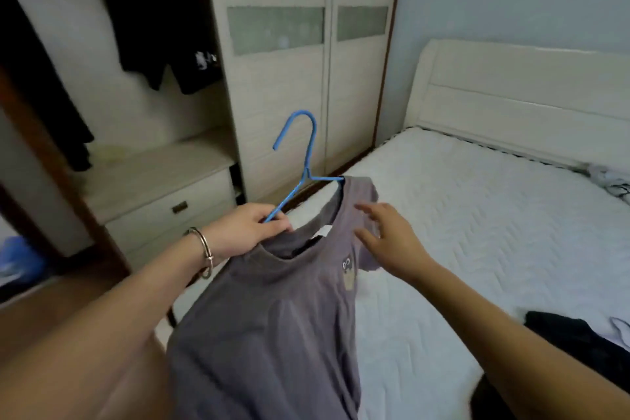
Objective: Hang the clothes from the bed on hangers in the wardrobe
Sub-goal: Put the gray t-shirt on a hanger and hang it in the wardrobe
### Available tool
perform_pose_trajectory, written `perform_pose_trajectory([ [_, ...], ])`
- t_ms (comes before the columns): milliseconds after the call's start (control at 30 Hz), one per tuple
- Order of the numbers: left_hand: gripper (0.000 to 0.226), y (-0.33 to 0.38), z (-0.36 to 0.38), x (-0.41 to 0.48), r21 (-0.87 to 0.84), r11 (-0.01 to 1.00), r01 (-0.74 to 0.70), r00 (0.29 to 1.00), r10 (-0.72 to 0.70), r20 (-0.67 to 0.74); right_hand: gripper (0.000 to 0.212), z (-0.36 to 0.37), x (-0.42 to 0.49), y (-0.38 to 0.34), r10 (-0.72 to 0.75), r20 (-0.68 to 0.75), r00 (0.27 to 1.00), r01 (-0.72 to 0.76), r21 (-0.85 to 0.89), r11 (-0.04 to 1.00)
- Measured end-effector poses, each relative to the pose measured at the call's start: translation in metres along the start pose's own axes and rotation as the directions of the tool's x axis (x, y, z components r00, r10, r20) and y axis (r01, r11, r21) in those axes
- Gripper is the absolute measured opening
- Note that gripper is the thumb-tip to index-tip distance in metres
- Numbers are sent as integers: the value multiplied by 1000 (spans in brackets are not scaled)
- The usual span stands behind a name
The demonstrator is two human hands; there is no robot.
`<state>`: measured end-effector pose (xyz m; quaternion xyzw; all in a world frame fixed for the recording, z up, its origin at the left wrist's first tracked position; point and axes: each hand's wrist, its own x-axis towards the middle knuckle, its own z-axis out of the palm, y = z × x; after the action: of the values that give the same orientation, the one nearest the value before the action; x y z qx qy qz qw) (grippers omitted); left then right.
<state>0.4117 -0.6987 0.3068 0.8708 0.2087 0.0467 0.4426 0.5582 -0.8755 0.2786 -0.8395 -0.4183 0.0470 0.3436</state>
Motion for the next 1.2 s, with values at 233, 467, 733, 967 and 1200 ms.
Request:
perform_pose_trajectory([
  [233,16,-46,-147,-111,142,990,13,982,14,-189,49,40,79,-136,-305,26,952,303,-235,924],
  [467,25,-130,-280,-184,315,941,126,860,55,-507,28,120,116,-277,-418,52,907,421,-74,904],
  [733,31,-218,-380,-229,396,875,279,690,104,-717,31,195,151,-370,-438,-7,899,437,78,896],
  [967,36,-258,-436,-213,390,879,273,487,223,-844,45,239,209,-402,-506,114,855,503,59,862],
  [1200,35,-294,-504,-143,370,872,321,443,207,-872,32,299,296,-426,-508,-5,861,502,167,849],
])
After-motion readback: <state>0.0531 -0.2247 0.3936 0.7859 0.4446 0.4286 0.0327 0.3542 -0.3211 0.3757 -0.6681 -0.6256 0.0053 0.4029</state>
